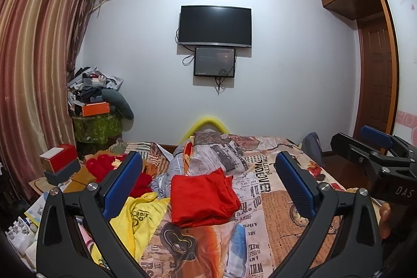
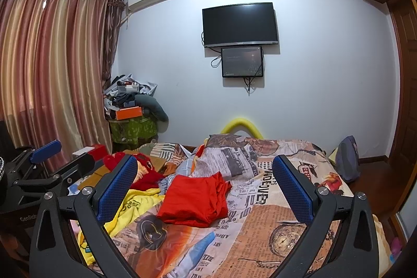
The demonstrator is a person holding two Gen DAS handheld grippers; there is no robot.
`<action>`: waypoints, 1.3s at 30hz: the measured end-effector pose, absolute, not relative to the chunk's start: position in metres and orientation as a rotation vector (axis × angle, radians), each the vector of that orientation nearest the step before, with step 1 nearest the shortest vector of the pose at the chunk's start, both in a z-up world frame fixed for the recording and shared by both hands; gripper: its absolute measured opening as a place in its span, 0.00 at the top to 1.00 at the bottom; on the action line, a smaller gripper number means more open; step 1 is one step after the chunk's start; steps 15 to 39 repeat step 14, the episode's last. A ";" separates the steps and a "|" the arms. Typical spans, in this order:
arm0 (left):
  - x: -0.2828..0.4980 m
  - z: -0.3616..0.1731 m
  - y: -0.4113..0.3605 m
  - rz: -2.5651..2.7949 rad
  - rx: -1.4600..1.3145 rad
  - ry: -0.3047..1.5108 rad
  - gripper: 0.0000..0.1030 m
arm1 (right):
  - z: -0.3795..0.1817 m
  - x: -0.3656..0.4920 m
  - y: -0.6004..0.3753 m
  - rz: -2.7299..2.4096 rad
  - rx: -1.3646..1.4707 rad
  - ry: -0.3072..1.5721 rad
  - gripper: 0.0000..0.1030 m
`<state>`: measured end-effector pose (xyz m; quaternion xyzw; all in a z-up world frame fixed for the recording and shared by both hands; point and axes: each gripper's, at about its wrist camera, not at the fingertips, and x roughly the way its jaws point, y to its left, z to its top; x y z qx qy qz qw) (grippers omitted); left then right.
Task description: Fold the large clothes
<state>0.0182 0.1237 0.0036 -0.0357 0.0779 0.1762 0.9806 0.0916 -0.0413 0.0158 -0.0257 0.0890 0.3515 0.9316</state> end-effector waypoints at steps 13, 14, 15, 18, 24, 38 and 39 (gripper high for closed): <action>0.015 0.005 0.116 0.341 -0.050 0.156 0.00 | 0.016 0.093 -0.040 0.719 -0.054 0.187 0.00; 0.015 0.005 0.116 0.339 -0.053 0.156 0.00 | 0.016 0.093 -0.040 0.718 -0.054 0.187 0.00; 0.015 0.005 0.116 0.339 -0.053 0.156 0.00 | 0.016 0.093 -0.040 0.718 -0.054 0.187 0.00; 0.015 0.005 0.116 0.339 -0.053 0.156 0.00 | 0.016 0.093 -0.040 0.718 -0.054 0.187 0.00; 0.015 0.005 0.116 0.339 -0.053 0.156 0.00 | 0.016 0.093 -0.040 0.718 -0.054 0.187 0.00; 0.015 0.005 0.116 0.339 -0.053 0.156 0.00 | 0.016 0.093 -0.040 0.718 -0.054 0.187 0.00; 0.015 0.005 0.116 0.339 -0.053 0.156 0.00 | 0.016 0.093 -0.040 0.718 -0.054 0.187 0.00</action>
